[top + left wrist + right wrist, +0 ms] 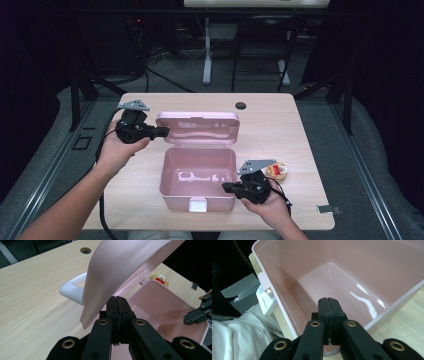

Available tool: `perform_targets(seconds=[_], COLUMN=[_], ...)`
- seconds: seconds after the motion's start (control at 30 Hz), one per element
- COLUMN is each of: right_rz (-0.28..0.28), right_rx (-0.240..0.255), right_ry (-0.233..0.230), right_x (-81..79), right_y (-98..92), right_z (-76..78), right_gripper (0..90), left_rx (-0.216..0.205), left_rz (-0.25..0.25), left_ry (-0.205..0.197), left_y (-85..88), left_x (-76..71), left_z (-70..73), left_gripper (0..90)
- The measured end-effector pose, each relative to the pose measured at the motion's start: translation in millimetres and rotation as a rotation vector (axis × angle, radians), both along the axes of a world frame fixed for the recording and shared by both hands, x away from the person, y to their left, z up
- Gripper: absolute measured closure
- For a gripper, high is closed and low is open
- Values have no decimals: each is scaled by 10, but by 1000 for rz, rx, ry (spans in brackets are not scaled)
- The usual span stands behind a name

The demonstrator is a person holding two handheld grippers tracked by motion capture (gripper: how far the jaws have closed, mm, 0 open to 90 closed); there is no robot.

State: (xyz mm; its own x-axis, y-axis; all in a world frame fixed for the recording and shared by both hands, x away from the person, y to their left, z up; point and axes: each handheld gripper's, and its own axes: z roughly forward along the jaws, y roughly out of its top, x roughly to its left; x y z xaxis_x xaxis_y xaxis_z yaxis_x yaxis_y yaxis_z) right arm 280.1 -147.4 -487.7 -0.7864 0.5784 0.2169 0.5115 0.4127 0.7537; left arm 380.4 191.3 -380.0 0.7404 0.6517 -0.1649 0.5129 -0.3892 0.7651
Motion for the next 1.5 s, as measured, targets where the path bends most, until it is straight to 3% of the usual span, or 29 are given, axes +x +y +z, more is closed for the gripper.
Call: perform_targets(seconds=[0.67, 1.0, 1.17, 1.5], right_rz=[0, 1, 2, 1], right_rx=[-3, -1, -4, -1], right_ry=[-2, -3, -5, -10], right_x=[0, 1, -2, -3], right_y=[-1, -2, -2, -5], right_z=[-1, -3, -2, -6], right_gripper=[900, 900, 900, 900], left_rx=[-1, -10, -26, -35], left_rz=[34, 40, 58, 79], left_ry=[6, 13, 13, 28], left_y=[33, 24, 45, 151], left_x=[93, 117, 145, 129], left_z=[-60, -152, -238, -374], left_gripper=[881, 807, 682, 665])
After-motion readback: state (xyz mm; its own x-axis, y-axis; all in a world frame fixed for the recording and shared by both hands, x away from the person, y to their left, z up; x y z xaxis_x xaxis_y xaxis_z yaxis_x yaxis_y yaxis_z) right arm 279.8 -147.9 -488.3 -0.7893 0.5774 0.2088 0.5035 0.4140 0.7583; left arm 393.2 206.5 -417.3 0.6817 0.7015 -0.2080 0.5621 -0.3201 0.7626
